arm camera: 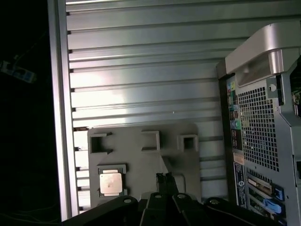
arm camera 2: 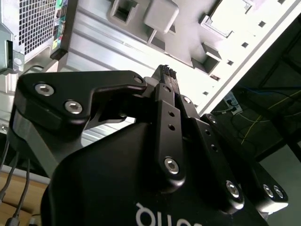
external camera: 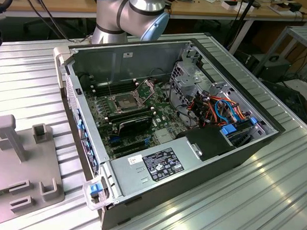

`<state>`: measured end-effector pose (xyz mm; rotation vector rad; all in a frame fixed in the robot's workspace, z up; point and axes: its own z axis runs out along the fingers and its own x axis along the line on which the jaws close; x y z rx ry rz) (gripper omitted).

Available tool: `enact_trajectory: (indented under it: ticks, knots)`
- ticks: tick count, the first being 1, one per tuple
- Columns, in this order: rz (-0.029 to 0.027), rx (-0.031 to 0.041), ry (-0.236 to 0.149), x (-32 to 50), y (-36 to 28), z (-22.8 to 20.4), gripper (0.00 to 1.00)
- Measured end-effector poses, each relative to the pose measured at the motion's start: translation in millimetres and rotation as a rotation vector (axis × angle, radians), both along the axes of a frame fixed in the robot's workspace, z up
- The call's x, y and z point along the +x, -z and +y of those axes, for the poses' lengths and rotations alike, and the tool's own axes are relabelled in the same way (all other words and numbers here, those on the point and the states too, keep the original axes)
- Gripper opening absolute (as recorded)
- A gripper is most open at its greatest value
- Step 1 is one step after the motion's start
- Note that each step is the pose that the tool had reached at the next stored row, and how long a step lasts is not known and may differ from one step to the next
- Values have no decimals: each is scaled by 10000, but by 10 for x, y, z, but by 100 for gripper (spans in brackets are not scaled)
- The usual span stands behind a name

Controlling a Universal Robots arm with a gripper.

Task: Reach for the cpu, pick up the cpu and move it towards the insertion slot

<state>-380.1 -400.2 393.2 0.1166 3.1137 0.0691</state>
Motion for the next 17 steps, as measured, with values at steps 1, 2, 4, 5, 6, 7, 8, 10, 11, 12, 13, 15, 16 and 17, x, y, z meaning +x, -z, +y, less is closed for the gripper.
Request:
enact_trajectory:
  ticks: [1, 2, 4, 5, 6, 7, 8, 10, 11, 12, 13, 15, 16, 17]
  knots:
    - [-1, 1, 1, -25, 1, -7, 11]
    - [-1, 1, 0, -51, 1, -14, 11]
    - [0, 0, 1, -101, 1, -29, 11]
    - [0, 0, 1, -130, 1, -40, 11]
    - [-1, 0, 0, -148, 1, -49, 11]
    - [-1, 0, -2, -168, 2, -62, 11]
    - [0, 0, -1, -187, 2, -74, 11]
    - [-1, 0, 2, -254, 3, -109, 11]
    - [-1, 0, 0, -278, 3, -115, 11]
    - [-1, 1, 0, -315, 4, -119, 11]
    - [0, 0, 0, -364, 5, -120, 11]
    - [-1, 0, -1, -459, 7, -124, 11]
    - [0, 0, -1, -504, 8, -126, 11]
    - [0, 0, -2, -561, 10, -130, 11]
